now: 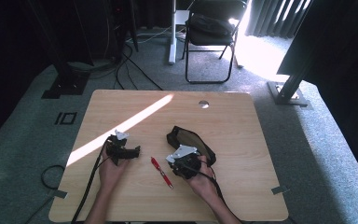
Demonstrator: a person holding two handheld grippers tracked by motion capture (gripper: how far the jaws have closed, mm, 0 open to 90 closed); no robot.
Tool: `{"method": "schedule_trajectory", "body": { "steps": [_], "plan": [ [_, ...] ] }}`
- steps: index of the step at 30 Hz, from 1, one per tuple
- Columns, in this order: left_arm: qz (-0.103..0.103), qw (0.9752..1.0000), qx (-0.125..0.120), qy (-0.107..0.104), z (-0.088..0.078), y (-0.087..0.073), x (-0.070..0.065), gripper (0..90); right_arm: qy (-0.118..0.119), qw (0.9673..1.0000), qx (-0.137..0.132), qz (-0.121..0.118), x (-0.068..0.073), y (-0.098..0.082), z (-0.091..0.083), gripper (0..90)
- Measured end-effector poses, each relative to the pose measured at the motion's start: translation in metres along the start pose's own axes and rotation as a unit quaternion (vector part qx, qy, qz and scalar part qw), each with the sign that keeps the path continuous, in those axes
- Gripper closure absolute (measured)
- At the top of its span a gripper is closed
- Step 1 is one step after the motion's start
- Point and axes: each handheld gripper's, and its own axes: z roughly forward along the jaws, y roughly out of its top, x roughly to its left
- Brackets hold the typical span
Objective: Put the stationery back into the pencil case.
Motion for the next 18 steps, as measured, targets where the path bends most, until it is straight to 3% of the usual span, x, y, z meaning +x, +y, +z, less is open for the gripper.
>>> {"method": "schedule_trajectory", "body": {
  "steps": [18],
  "plan": [
    [0.0, 1.0, 0.0, 0.0, 0.0, 0.0, 0.0, 8.9, -0.006, 0.9997, -0.025, -0.003, 0.0, 0.008, -0.017, 71.2]
  ]
}}
